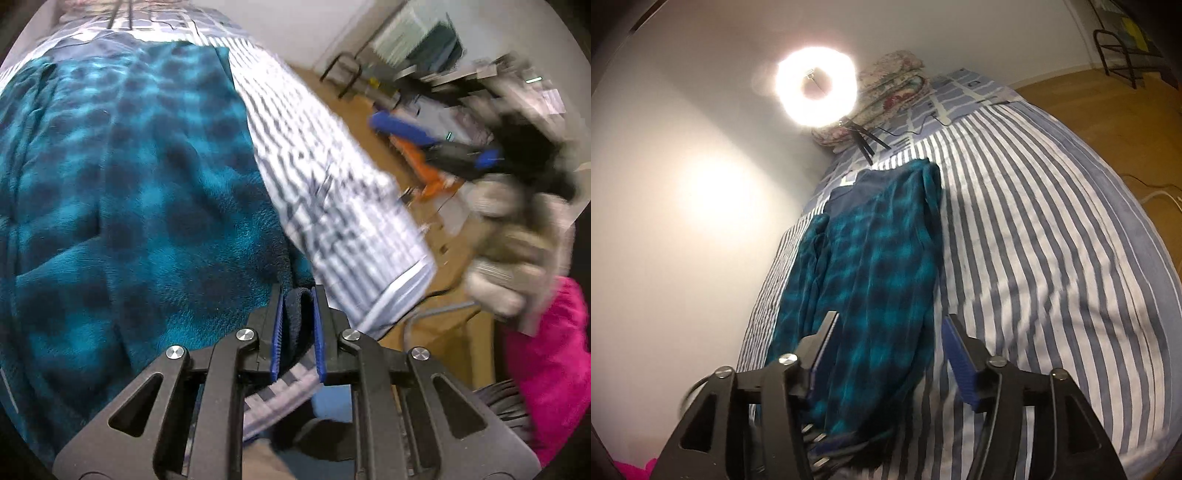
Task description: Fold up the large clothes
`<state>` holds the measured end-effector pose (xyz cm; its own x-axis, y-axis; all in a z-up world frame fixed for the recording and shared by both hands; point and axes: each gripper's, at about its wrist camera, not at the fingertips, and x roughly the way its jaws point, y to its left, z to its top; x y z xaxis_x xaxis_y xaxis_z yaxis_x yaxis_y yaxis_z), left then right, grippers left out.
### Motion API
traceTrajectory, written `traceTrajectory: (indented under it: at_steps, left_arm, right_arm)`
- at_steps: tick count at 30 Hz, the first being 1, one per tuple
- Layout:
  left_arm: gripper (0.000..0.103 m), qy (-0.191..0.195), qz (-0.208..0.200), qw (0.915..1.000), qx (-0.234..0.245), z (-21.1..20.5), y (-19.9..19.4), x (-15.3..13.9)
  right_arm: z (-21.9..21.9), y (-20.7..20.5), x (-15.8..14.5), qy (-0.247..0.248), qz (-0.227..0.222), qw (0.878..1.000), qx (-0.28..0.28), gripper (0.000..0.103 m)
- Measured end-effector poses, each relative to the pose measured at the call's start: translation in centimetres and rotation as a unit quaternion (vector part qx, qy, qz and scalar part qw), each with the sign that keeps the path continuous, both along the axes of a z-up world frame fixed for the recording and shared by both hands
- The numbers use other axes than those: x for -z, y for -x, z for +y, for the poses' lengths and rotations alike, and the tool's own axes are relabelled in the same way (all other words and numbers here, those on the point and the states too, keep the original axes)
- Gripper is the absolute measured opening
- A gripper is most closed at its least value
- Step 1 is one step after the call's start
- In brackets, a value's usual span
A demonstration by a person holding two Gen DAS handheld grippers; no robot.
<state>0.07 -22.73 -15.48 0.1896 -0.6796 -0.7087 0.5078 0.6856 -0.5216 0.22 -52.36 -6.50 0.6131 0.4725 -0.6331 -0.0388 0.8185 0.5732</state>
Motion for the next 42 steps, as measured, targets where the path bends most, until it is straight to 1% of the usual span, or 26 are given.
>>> traceTrajectory:
  at_steps: [3,4,6,9,12,17,19,20,21,22,23,24,26,29,30,31,32,34,36,38,40,41,42]
  left_arm:
    - [0.012,0.021,0.001,0.9997,-0.01,1.4,-0.1,-1.0]
    - [0.012,0.029,0.005,0.9995,-0.014,1.8,-0.3,-1.1]
    - [0.012,0.04,0.013,0.999,-0.018,2.2,-0.7,-1.3]
    - [0.012,0.053,0.02,0.9982,-0.018,2.6,-0.7,-1.2]
    - [0.012,0.059,0.022,0.9979,-0.015,3.5,-0.6,-1.4]
    - [0.011,0.059,0.029,0.9976,-0.02,4.2,-1.0,-0.8]
    - [0.011,0.061,0.031,0.9974,-0.024,4.3,-1.3,-0.6]
    - [0.011,0.06,0.03,0.9974,-0.026,4.3,-1.5,-0.5]
    - [0.011,0.062,0.03,0.9972,-0.028,4.5,-1.5,-0.4]
    - [0.011,0.066,0.035,0.9967,-0.031,4.9,-1.6,-0.4]
    - [0.011,0.068,0.036,0.9964,-0.035,5.2,-1.5,-0.4]
    - [0.011,0.071,0.037,0.996,-0.038,5.6,-1.5,-0.4]
    - [0.011,0.078,0.042,0.9951,-0.043,6.2,-1.6,-0.4]
    - [0.011,0.09,0.051,0.9933,-0.052,7.3,-1.3,-0.3]
    - [0.011,0.093,0.054,0.9928,-0.054,7.6,-1.2,-0.3]
    - [0.011,0.098,0.058,0.9917,-0.059,8.1,-1.0,-0.2]
    - [0.011,0.101,0.061,0.991,-0.063,8.5,-0.9,-0.1]
    - [0.011,0.107,0.069,0.9892,-0.074,9.5,-0.8,0.2]
    - [0.011,0.114,0.077,0.987,-0.083,10.3,-0.6,0.5]
    - [0.011,0.118,0.082,0.9853,-0.093,11.1,-0.5,0.9]
    - [0.011,0.122,0.087,0.9835,-0.101,11.7,-0.3,1.1]
    - [0.011,0.123,0.088,0.9829,-0.106,12.1,-0.2,1.3]
    - [0.011,0.123,0.088,0.9825,-0.109,12.3,0.0,1.4]
  right_arm:
    - [-0.2,-3.6,1.2,-0.011,0.012,1.0,0.0,0.062]
    - [-0.3,-5.4,2.2,-0.014,0.022,1.0,0.001,0.062]
    - [-0.4,-7.6,3.7,-0.015,0.038,0.999,0.006,0.062]
    - [-0.5,-11.5,6.7,-0.02,0.068,0.997,0.01,0.062]
    - [-0.3,-14.4,8.5,-0.024,0.076,0.997,0.009,0.062]
    - [1.0,-19.5,11.3,-0.023,0.092,0.995,0.004,0.062]
    - [2.1,-21.2,12.1,-0.019,0.099,0.995,-0.011,0.056]
    - [2.5,-21.8,12.4,-0.021,0.102,0.994,-0.021,0.043]
    - [3.0,-22.3,12.6,-0.019,0.108,0.994,-0.028,0.027]
    - [3.5,-22.7,12.7,-0.011,0.118,0.993,-0.03,0.023]
    - [3.7,-23.0,12.8,-0.003,0.123,0.992,-0.03,0.013]
    - [4.3,-23.2,12.5,0.011,0.127,0.991,-0.033,0.01]
    - [5.3,-23.6,11.5,0.046,0.129,0.99,-0.034,0.008]
    - [7.1,-23.7,9.2,0.107,0.13,0.985,-0.037,0.007]
    - [7.9,-23.8,8.4,0.133,0.129,0.982,-0.039,0.006]
    - [9.4,-24.0,7.3,0.175,0.125,0.975,-0.047,0.006]
    - [10.1,-24.0,6.8,0.197,0.121,0.971,-0.053,0.006]
    - [13.4,-24.2,5.2,0.261,0.108,0.957,-0.074,0.006]
    - [15.7,-24.2,4.4,0.306,0.101,0.943,-0.088,0.006]
    - [18.9,-24.4,4.0,0.358,0.091,0.923,-0.108,0.006]
    - [22.7,-24.6,4.4,0.411,0.08,0.898,-0.135,0.006]
    - [24.1,-24.7,4.5,0.427,0.076,0.889,-0.144,0.006]
    - [26.1,-24.8,5.1,0.448,0.07,0.877,-0.16,0.006]
